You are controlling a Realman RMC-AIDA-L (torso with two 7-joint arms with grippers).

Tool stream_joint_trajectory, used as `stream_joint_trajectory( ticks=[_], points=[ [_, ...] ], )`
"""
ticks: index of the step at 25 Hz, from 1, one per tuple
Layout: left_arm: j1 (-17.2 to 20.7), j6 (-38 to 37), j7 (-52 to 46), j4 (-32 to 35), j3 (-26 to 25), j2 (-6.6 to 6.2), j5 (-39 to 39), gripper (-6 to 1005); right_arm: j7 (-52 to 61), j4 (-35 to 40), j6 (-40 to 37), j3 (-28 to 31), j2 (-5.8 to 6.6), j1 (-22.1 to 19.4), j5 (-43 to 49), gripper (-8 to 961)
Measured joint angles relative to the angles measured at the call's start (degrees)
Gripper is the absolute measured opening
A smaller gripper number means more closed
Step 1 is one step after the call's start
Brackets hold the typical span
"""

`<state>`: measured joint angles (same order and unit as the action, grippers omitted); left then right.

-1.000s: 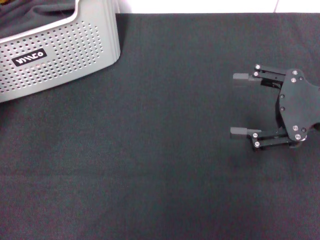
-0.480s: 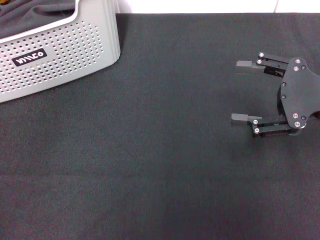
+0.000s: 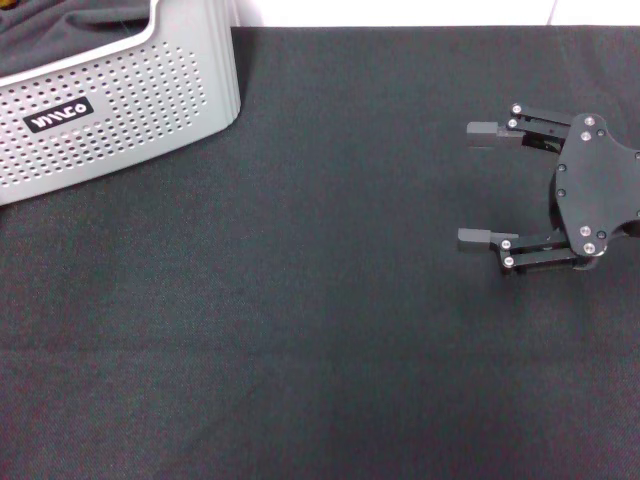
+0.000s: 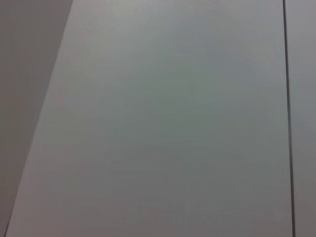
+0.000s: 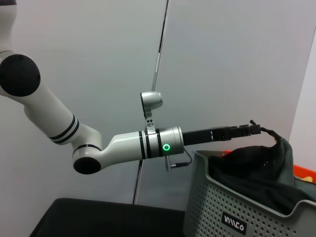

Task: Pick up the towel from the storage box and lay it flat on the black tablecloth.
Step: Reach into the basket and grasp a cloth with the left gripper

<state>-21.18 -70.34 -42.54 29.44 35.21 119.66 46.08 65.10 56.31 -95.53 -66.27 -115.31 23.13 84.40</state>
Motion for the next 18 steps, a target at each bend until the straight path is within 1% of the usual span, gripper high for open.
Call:
stream_joint_trajectory(
  ticks=[12, 15, 18],
  points=[
    [-1.2, -0.9, -3.0, -1.3, 0.1, 0.14, -0.1, 786, 0.1, 0.0, -0.3, 0.0, 0.0, -0.7, 0.1, 885],
    [-1.4, -2.8, -5.9, -1.0, 0.1, 0.09, -0.3, 779, 0.1, 0.0, -0.4, 0.0, 0.0, -0.8, 0.1, 885],
    [-1.5, -3.3, -6.6, -0.9, 0.1, 0.08, -0.3, 769, 0.2, 0.1, -0.5, 0.1, 0.0, -1.1, 0.1, 885]
  ],
)
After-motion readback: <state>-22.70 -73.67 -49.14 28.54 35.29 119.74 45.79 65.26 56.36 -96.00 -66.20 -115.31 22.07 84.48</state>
